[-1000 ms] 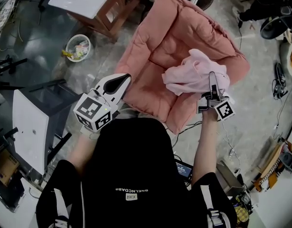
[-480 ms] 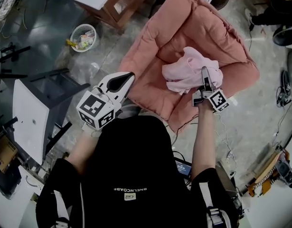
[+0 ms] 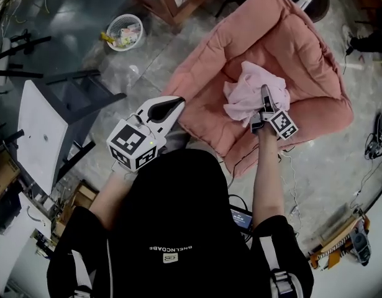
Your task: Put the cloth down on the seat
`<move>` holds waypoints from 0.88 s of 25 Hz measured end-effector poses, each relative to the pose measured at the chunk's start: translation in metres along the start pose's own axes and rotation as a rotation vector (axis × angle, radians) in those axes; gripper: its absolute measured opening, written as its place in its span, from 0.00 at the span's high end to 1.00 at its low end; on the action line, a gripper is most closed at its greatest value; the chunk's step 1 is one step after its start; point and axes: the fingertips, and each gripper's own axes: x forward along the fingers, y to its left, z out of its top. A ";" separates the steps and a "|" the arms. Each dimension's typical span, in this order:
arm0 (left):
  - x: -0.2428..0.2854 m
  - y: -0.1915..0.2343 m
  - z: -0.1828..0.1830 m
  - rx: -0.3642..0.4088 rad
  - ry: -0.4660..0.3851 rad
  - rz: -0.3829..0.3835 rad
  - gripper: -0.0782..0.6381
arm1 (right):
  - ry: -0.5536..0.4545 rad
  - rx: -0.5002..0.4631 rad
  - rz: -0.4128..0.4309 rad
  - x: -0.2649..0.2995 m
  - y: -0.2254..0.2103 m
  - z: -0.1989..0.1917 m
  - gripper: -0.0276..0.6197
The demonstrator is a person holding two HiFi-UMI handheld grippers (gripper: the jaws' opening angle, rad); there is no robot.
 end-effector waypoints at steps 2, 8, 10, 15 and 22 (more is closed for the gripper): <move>-0.005 0.004 -0.006 -0.015 0.002 0.017 0.87 | 0.021 0.012 -0.004 0.015 -0.002 -0.011 0.77; -0.018 0.017 -0.020 -0.046 0.008 0.053 0.87 | 0.052 0.031 -0.044 0.052 -0.011 -0.038 0.77; -0.022 0.020 -0.027 -0.055 0.012 0.066 0.87 | 0.065 0.045 -0.065 0.061 -0.019 -0.049 0.77; -0.035 0.027 -0.037 -0.072 0.021 0.086 0.87 | 0.082 0.061 -0.104 0.078 -0.031 -0.068 0.77; -0.049 0.031 -0.051 -0.085 0.030 0.109 0.87 | 0.134 0.062 -0.150 0.098 -0.039 -0.091 0.73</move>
